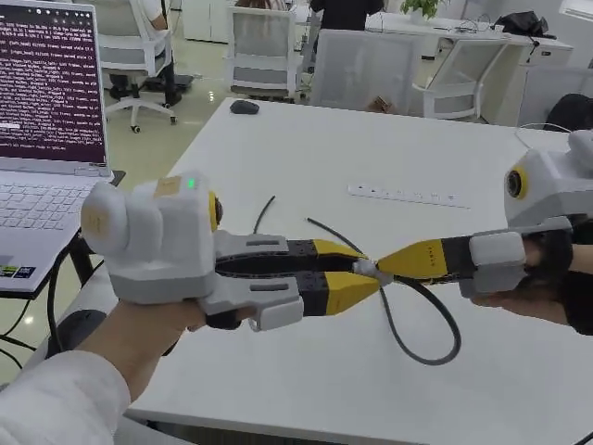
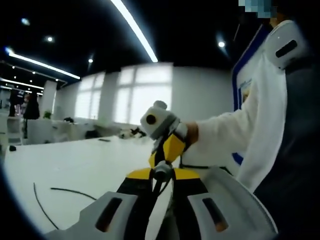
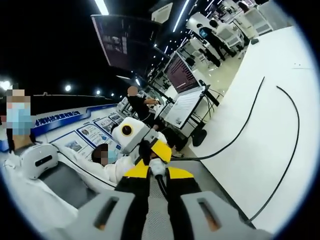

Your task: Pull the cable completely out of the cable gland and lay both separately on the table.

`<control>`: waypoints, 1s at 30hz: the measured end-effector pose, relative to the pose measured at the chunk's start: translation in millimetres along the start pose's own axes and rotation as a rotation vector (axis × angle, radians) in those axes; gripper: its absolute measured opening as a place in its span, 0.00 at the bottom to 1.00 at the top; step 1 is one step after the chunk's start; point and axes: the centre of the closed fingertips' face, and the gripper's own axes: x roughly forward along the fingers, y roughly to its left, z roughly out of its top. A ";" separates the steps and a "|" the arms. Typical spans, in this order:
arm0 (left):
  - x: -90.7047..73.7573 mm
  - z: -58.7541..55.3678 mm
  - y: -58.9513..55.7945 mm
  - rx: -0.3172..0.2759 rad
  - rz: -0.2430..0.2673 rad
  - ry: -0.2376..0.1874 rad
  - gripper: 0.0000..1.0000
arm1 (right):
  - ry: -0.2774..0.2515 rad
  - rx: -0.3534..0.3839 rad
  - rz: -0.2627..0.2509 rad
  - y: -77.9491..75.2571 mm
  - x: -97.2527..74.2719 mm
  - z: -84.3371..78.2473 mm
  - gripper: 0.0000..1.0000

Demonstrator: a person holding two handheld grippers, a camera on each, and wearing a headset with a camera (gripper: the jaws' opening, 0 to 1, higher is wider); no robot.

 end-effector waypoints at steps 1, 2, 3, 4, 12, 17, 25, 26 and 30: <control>-1.2 0.6 -0.1 -0.008 -0.005 0.000 0.14 | 0.003 -0.022 -0.004 1.9 1.3 0.6 0.10; -1.8 0.6 -0.1 -0.008 -0.009 0.000 0.14 | 0.005 -0.037 -0.006 2.6 1.7 0.7 0.10; -3.4 2.0 0.3 -0.026 -0.011 -0.011 0.14 | 0.001 -0.089 -0.018 3.4 3.2 3.2 0.09; -5.3 3.4 0.0 -0.034 -0.013 -0.024 0.14 | 0.001 -0.080 -0.020 6.0 4.1 3.5 0.09; -10.1 9.3 2.3 -0.165 -0.051 -0.090 0.13 | -0.022 -0.274 -0.080 14.3 9.5 11.6 0.08; -0.6 0.4 -4.7 -0.130 -0.076 -0.042 0.13 | -0.013 -0.334 -0.014 17.0 15.1 10.3 0.00; -14.2 27.0 1.0 0.081 0.024 -0.174 0.14 | -0.119 -0.167 -0.007 17.1 -13.1 33.6 0.21; -13.2 26.3 -1.1 0.086 0.019 -0.165 0.14 | -0.088 -0.150 -0.005 14.5 -13.9 27.9 0.23; -5.8 18.1 -7.4 0.197 0.010 -0.103 0.15 | -0.067 -0.093 0.065 18.7 -11.2 17.0 0.17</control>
